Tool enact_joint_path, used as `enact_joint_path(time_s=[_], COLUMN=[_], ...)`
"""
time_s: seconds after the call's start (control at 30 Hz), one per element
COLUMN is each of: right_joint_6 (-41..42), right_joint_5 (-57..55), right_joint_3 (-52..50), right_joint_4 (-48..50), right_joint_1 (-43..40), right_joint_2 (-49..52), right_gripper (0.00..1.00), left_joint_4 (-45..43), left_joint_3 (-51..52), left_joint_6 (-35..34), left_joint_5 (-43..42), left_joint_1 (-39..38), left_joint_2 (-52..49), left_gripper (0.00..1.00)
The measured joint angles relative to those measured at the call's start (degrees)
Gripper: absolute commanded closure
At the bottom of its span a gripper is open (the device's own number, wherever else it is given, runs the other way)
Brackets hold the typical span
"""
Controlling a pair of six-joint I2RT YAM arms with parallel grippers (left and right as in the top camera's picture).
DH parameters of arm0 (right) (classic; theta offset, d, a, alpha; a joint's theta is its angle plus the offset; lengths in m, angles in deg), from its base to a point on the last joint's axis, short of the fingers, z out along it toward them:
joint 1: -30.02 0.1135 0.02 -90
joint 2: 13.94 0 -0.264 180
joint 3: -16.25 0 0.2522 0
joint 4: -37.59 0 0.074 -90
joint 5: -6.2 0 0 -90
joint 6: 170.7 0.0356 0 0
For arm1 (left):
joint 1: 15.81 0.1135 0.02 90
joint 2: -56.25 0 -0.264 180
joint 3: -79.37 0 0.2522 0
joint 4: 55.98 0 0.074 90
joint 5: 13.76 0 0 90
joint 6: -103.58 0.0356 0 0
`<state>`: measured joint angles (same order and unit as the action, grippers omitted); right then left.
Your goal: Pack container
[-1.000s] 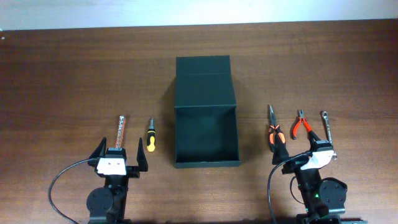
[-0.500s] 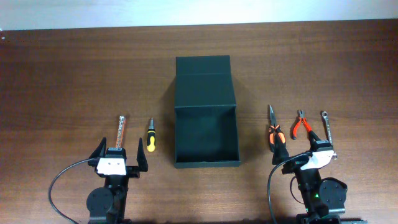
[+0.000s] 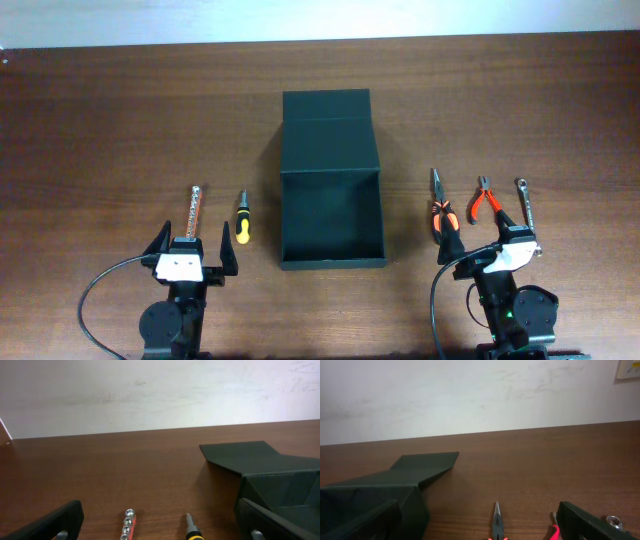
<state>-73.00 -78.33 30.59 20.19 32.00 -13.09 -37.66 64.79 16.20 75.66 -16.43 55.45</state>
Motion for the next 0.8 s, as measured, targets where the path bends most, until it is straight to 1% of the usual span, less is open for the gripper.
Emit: enact_joint_path(time_s=[0.2,0.37,0.43,0.5,0.63,0.67,0.7,0.8], right_joint_6=[0.04,1.01,1.84,2.47,1.25,0.66,0.42,-0.44], right_joint_5=[1.57,7.26,8.72,9.25,6.16,3.08,1.66,-5.31], right_joint_3=[0.0,0.02,0.83,3.98,17.29,23.93,26.6,40.57], right_joint_4=[0.44,0.85,-0.31,-3.17,-12.79,-19.15,-21.16,-34.36], right_joint_1=[0.0,0.0,0.0,0.0,0.0,0.0,0.0,0.0], right_joint_2=[0.0,0.0,0.04,0.76,5.92,9.53,11.3,22.91], right_gripper=[0.01,0.01,0.01,0.01,0.01,0.01,0.01,0.01], left_joint_4=[0.0,0.0,0.0,0.0,0.0,0.02,0.02,0.07], left_joint_3=[0.0,0.0,0.0,0.0,0.0,0.0,0.0,0.0], left_joint_6=[0.0,0.0,0.0,0.0,0.0,0.0,0.0,0.0], left_joint_5=[0.0,0.0,0.0,0.0,0.0,0.0,0.02,0.02], left_joint_1=[-0.02,0.0,-0.02,-0.02,0.0,0.0,0.0,0.0], left_joint_2=[0.0,0.0,0.0,0.0,0.0,0.0,0.02,0.0], left_gripper=[0.01,0.01,0.01,0.01,0.01,0.01,0.01,0.01])
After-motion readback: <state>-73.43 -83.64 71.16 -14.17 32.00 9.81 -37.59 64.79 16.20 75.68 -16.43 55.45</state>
